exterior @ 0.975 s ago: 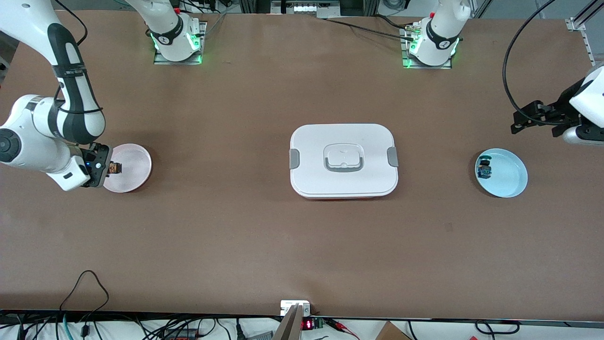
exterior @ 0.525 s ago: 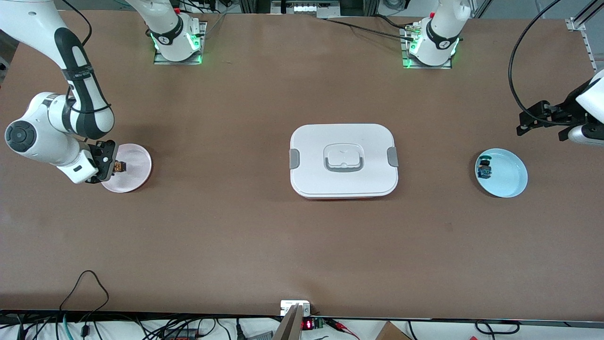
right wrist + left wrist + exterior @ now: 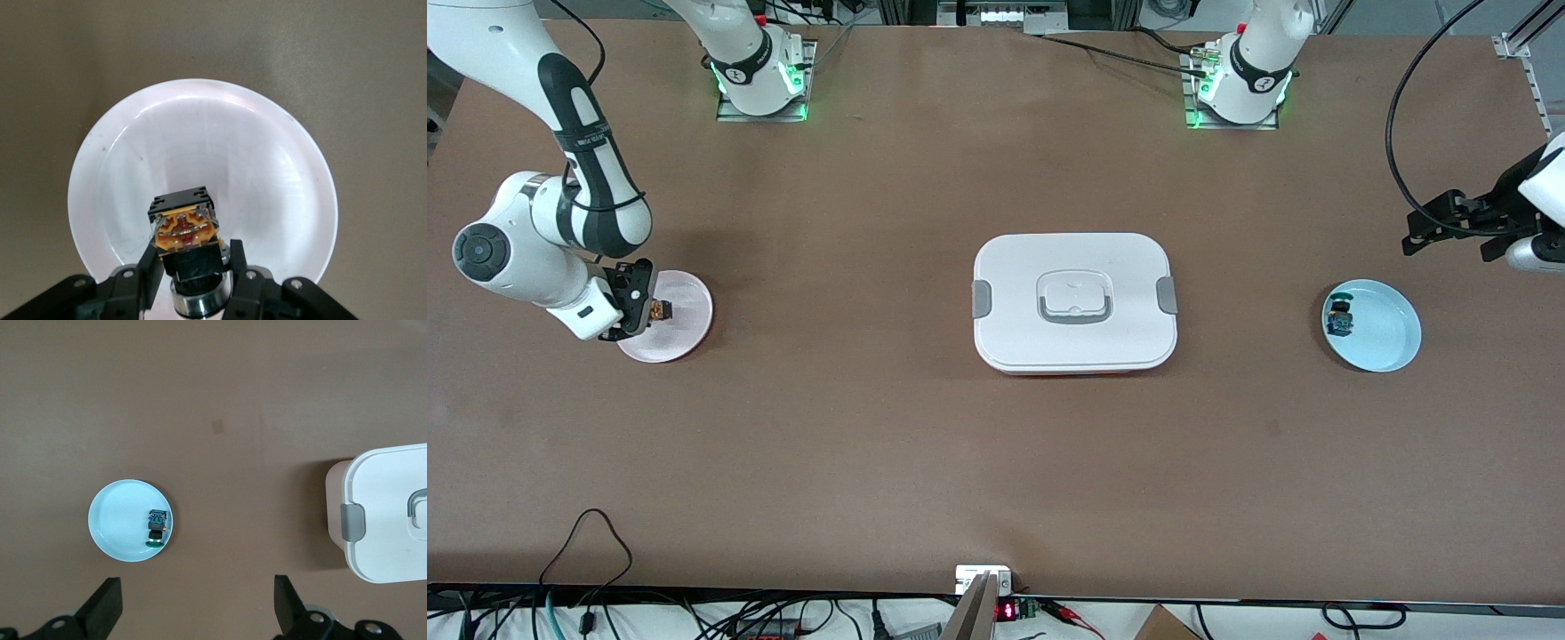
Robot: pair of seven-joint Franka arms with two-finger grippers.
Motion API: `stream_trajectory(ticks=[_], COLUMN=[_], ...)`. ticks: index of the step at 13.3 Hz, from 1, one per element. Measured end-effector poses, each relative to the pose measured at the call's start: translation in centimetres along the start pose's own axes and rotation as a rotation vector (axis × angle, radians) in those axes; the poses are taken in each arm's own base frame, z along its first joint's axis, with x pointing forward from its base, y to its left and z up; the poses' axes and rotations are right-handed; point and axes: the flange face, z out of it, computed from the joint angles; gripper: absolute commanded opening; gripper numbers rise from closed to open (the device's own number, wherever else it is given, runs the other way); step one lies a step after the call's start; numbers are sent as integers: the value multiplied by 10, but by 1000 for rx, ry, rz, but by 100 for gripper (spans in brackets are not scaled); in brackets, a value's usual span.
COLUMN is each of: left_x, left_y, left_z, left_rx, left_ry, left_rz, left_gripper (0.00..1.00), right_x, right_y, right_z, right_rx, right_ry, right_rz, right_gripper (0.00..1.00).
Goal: Transfer orange switch to right arm and place
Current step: 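Lower the switch onto the white dish with the right gripper, then open the right gripper and lift it off the switch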
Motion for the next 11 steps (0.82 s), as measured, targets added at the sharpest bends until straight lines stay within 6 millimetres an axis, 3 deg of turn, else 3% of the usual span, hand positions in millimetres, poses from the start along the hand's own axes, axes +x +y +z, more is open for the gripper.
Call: stream_trajectory(ticks=[4, 5, 6, 7, 11], left_x=[0, 0, 1, 1, 4], left_y=[-20, -20, -20, -21, -22], left_z=[-10, -12, -14, -16, -6], left_rx=[-3, -3, -2, -2, -3], left_ry=[21, 26, 31, 34, 14], left_rz=[-36, -36, -36, -37, -39], left_gripper=[100, 100, 100, 100, 100], right_x=[2, 3, 4, 5, 6], right_y=[-7, -7, -7, -7, -5], right_z=[9, 9, 9, 9, 6], right_rx=[-9, -11, -12, -12, -24], right_ry=[1, 1, 2, 2, 2], right_rz=[-5, -6, -9, -11, -14], right_gripper=[0, 8, 72, 100, 100])
